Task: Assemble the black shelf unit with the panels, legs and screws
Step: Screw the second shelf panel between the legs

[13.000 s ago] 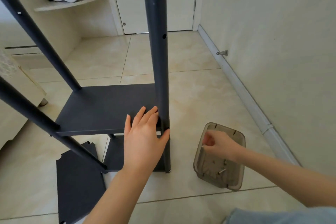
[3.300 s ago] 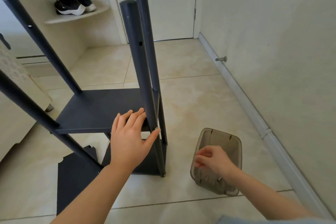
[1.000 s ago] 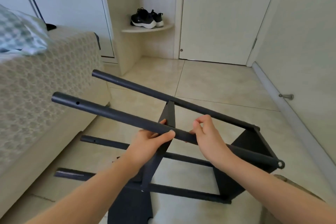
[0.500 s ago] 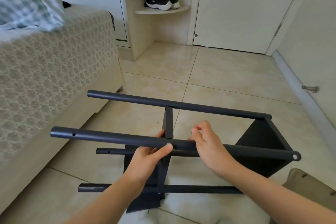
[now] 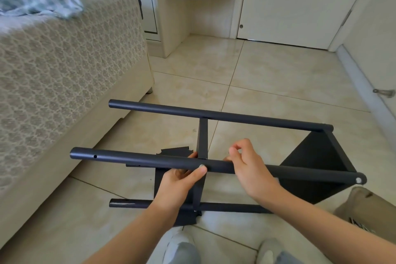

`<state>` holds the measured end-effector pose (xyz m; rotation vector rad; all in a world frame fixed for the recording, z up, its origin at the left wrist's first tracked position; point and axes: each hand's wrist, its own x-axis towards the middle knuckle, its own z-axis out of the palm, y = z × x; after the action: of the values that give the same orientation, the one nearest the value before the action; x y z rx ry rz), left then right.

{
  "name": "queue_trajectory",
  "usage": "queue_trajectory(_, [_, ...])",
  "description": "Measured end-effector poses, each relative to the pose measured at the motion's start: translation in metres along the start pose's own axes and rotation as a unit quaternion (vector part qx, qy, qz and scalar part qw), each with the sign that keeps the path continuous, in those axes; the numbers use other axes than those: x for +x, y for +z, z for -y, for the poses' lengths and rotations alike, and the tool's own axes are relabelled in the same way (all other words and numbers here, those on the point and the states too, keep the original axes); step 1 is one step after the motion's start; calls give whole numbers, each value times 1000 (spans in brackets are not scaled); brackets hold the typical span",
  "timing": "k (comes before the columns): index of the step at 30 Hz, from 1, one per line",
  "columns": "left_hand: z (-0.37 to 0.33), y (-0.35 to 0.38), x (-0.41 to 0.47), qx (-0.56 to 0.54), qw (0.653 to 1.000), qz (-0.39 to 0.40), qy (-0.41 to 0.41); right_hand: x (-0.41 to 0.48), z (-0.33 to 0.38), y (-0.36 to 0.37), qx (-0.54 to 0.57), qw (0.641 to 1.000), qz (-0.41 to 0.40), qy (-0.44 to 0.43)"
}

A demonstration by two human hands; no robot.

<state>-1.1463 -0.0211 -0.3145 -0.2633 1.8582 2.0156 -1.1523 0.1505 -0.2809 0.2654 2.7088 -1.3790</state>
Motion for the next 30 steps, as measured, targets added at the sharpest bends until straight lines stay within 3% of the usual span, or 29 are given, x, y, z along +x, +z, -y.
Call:
queue_trajectory(6, [2, 3, -7, 25, 996, -87, -25, -4, 0, 2, -4, 1000, 17, 11])
queue_trajectory(11, [-10, 6, -15, 167, 973, -157, 5, -4, 0, 4, -17, 1000, 19, 17])
queue_trajectory(14, [-21, 6, -18, 370, 903, -201, 83, -5, 0, 1, -21, 999, 31, 16])
queue_trajectory(16, [-23, -2, -16, 517, 797, -224, 217, -6, 2, 0, -21, 999, 41, 8])
queue_trajectory(18, [-26, -13, -8, 596, 679, -202, 379, -8, 1, -1, -20, 999, 47, -5])
queue_trajectory(19, [-28, -18, -4, 607, 645, -178, 428, -9, 0, -2, -24, 998, 49, -14])
queue_trajectory(21, [-35, -26, 6, 614, 643, -116, 442, -10, 0, -2, -35, 998, 52, -31])
queue_trajectory(23, [-48, -32, 17, 632, 676, -38, 376, -10, 0, -3, -38, 997, 50, -41])
queue_trajectory(24, [-56, -33, 20, 652, 675, 7, 345, -10, 0, -3, -36, 997, 50, -43])
queue_trajectory(28, [-81, -30, 38, 741, 588, 118, 302, -10, 1, -6, -27, 996, 66, -56])
queue_trajectory(30, [-86, -31, 46, 762, 565, 149, 280, -8, 2, -8, -31, 995, 80, -52])
